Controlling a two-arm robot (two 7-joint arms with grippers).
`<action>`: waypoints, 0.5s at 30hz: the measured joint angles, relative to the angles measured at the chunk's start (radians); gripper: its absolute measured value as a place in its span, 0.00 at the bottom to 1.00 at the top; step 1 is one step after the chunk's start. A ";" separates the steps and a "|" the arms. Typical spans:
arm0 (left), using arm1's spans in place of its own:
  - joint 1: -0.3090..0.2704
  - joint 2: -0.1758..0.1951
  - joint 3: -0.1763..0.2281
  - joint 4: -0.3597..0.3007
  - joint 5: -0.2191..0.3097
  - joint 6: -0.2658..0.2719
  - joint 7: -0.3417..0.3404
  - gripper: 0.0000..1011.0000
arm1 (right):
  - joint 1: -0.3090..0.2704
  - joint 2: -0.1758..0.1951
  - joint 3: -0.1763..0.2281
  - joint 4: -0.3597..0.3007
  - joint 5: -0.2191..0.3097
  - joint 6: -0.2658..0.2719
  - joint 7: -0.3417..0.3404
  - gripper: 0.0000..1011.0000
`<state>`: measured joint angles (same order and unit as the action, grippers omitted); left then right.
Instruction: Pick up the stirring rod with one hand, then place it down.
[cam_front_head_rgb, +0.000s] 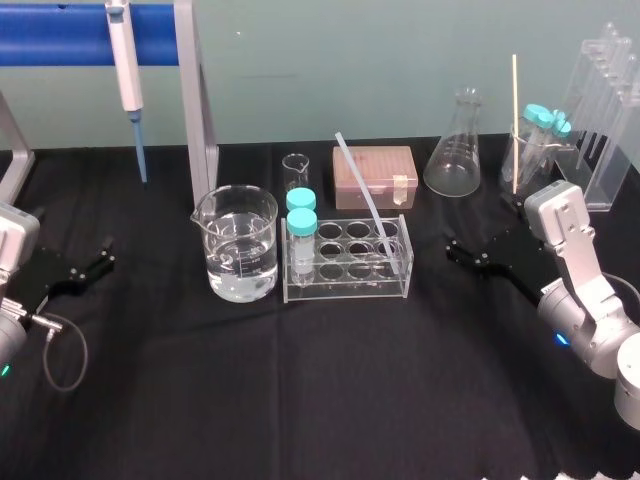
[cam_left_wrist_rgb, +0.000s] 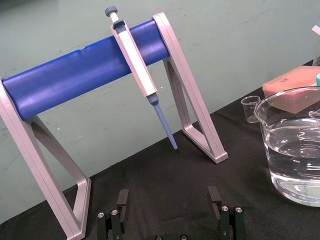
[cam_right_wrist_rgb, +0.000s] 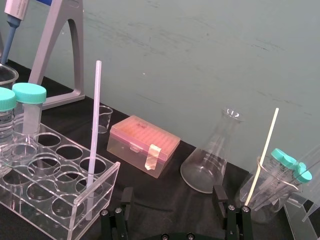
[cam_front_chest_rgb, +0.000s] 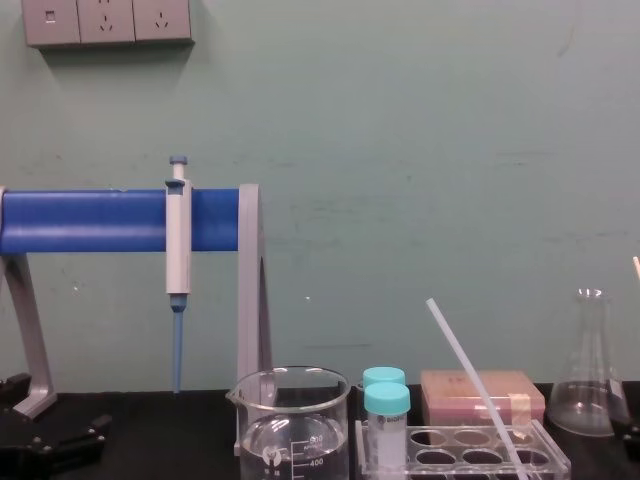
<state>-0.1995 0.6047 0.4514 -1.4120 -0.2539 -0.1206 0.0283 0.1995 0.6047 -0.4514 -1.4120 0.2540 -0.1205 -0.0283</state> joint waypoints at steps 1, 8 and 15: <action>0.000 0.000 0.000 0.000 0.000 0.000 0.000 0.99 | 0.000 0.000 0.000 0.000 0.000 0.000 0.000 0.99; 0.000 0.000 0.000 0.000 0.000 0.000 0.000 0.99 | 0.000 0.000 0.000 0.000 0.000 0.000 0.000 0.99; 0.000 0.000 0.000 0.000 0.000 0.000 0.000 0.99 | 0.000 0.000 0.000 0.000 0.000 0.000 0.000 0.99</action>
<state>-0.1995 0.6047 0.4514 -1.4120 -0.2539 -0.1206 0.0283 0.1995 0.6047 -0.4514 -1.4120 0.2539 -0.1205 -0.0283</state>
